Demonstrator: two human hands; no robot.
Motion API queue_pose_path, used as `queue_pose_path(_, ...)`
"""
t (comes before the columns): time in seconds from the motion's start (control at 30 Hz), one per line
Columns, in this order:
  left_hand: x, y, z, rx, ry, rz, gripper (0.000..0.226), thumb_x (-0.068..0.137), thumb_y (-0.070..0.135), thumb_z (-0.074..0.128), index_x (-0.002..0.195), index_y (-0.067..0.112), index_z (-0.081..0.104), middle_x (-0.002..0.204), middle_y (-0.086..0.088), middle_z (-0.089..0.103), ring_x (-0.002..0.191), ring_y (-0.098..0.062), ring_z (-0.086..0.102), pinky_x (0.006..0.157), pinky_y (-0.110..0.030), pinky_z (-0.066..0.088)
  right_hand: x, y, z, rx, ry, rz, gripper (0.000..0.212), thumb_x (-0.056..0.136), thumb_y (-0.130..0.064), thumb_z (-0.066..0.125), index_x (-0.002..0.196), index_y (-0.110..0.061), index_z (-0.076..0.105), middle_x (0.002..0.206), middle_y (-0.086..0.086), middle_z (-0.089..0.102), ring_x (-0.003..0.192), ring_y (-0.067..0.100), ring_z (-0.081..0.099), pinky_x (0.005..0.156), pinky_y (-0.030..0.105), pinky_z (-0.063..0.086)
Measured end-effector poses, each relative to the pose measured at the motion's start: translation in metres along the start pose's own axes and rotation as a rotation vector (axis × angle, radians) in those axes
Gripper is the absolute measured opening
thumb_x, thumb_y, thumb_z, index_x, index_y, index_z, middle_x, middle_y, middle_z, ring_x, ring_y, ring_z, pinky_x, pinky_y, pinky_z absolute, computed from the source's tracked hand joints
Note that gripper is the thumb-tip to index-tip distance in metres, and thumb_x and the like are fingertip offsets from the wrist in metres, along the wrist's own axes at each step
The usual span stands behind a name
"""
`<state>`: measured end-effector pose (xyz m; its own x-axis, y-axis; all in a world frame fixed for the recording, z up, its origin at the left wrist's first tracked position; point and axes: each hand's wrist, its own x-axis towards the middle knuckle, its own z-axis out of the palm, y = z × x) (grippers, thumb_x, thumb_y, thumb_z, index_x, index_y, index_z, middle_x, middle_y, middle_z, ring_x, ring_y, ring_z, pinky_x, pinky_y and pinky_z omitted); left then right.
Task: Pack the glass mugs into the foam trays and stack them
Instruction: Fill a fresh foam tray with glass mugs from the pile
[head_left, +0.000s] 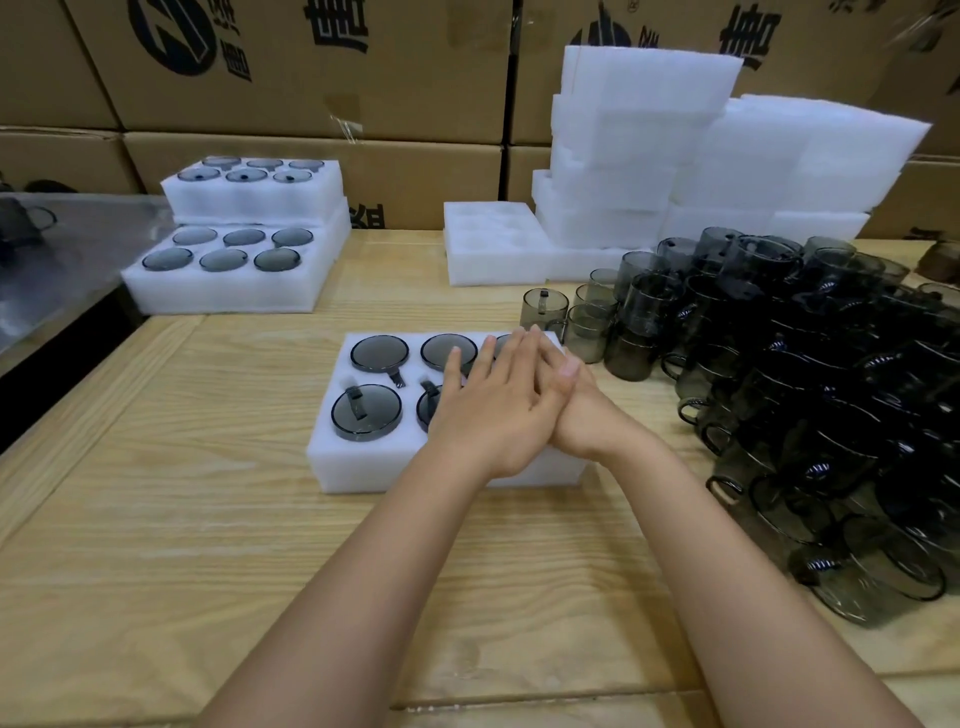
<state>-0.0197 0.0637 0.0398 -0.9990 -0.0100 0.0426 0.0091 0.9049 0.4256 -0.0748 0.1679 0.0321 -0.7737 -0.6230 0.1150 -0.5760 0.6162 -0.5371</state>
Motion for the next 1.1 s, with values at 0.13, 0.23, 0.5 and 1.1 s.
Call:
queue_pose_path(0.13, 0.000, 0.000, 0.000, 0.133, -0.027, -0.008, 0.098, 0.074, 0.075, -0.010, 0.153, 0.019, -0.002, 0.160, 0.006, -0.014, 0.146, -0.009, -0.015, 0.117, -0.045, -0.013, -0.009, 0.003, 0.011, 0.800, 0.242, 0.196, 0.049, 0.099, -0.015, 0.041, 0.146, -0.024, 0.029, 0.156, -0.009, 0.014, 0.139, 0.001, 0.019, 0.110, 0.022, 0.019)
queue_pose_path(0.23, 0.003, 0.001, 0.002, 0.246, -0.045, -0.039, 0.100, 0.076, 0.078, -0.003, 0.152, 0.014, -0.005, 0.158, 0.003, -0.021, 0.145, -0.010, -0.019, 0.115, -0.048, -0.016, -0.011, 0.012, 0.017, 1.075, 0.280, 0.309, 0.049, 0.099, -0.021, 0.038, 0.147, -0.024, 0.027, 0.148, -0.008, 0.030, 0.130, 0.001, 0.036, 0.111, 0.026, 0.025)
queue_pose_path(0.5, -0.008, 0.004, 0.005, 0.339, 0.182, -0.086, 0.093, 0.081, 0.073, -0.004, 0.152, 0.012, -0.006, 0.160, 0.001, -0.015, 0.145, -0.009, -0.017, 0.111, -0.050, -0.023, -0.013, 0.017, 0.020, 1.282, 0.263, 0.357, 0.050, 0.097, -0.035, 0.043, 0.140, -0.011, 0.042, 0.143, 0.009, 0.045, 0.133, 0.022, 0.042, 0.114, 0.041, 0.027)
queue_pose_path(1.1, -0.066, -0.120, -0.025, -1.101, 0.382, -0.349, 0.040, 0.063, 0.030, 0.065, 0.100, 0.016, 0.071, 0.097, -0.001, 0.075, 0.096, -0.025, 0.068, 0.077, -0.033, 0.050, -0.019, 0.004, 0.018, 1.396, 0.229, 0.256, 0.046, 0.085, -0.034, 0.055, 0.128, -0.017, 0.057, 0.124, 0.008, 0.064, 0.113, 0.027, 0.060, 0.101, 0.046, 0.044)
